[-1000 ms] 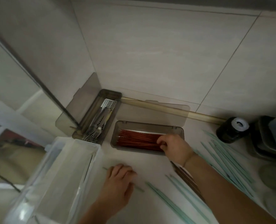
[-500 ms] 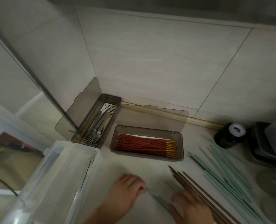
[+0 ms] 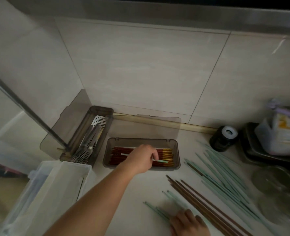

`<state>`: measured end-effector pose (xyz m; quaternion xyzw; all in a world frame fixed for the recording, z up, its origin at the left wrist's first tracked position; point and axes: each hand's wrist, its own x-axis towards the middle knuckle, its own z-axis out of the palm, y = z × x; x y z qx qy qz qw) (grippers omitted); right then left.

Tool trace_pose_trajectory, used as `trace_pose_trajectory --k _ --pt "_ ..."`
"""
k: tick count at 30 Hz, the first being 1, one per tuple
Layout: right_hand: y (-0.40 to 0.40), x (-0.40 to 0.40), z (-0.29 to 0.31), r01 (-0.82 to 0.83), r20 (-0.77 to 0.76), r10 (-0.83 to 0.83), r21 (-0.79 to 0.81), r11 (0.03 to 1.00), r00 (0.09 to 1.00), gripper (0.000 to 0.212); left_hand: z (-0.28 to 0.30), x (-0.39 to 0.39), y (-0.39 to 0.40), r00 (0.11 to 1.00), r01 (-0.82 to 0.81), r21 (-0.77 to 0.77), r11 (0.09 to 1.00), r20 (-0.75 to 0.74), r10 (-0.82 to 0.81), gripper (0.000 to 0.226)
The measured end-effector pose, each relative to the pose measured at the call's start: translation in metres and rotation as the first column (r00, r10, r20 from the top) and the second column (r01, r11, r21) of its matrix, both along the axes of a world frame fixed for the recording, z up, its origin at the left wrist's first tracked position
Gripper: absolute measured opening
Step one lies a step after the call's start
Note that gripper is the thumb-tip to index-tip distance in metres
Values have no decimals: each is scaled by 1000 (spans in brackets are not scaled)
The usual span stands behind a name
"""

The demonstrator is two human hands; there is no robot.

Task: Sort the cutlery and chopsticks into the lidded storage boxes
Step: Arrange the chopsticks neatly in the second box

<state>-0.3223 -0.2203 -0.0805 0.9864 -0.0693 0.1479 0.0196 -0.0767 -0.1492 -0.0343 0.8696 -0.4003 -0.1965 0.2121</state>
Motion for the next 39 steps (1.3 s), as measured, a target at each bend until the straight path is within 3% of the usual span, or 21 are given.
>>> trace_pose_trajectory --k 7,10,13,15,17,19,20,22,24,26,30,33,36,39 --pt "3 3 7 -36 39 40 -97 995 998 20 -15 -2 11 998 -50 -41 998 -34 49 24" --pt "-2 7 13 -67 32 69 -52 996 997 17 -19 -1 24 994 -49 -102 994 -99 39 29" --pt "-15 16 31 -72 88 70 14 997 994 17 -15 0 42 996 -80 -230 970 -65 67 29" --pt "-32 33 51 -57 109 51 48 997 993 17 -11 0 55 968 -245 -437 865 -53 247 27" --pt "-47 63 67 -37 61 34 53 998 998 9 -6 -4 69 864 -434 -632 641 -91 495 26" --pt "-53 102 78 -10 -39 13 71 997 999 14 -4 -17 80 764 -455 -746 486 -48 643 21" --pt "-53 122 79 -2 -106 8 64 998 994 14 -6 -28 84 765 -404 -774 487 6 644 18" --pt "-48 155 72 -24 -274 48 91 996 960 7 -16 -57 86 864 -188 -753 631 179 471 13" --pt "-45 175 57 -43 -407 116 183 982 906 16 -32 -84 84 924 120 -555 823 366 112 11" --pt "-45 185 46 -42 -491 165 252 967 855 19 -50 -103 82 873 319 -347 882 469 -131 12" --pt "-54 192 43 -10 -552 270 428 904 789 20 -67 -122 79 881 312 -184 932 423 -212 18" --pt "-62 180 45 -24 -437 227 422 906 870 17 -72 -125 76 888 284 -153 947 415 -199 19" --pt "-67 152 48 2 -126 71 499 867 990 9 -72 -125 72 859 296 -161 942 477 -188 10" --pt "-79 113 43 -19 113 -50 538 843 992 9 -72 -123 70 801 335 -184 924 572 -176 13"
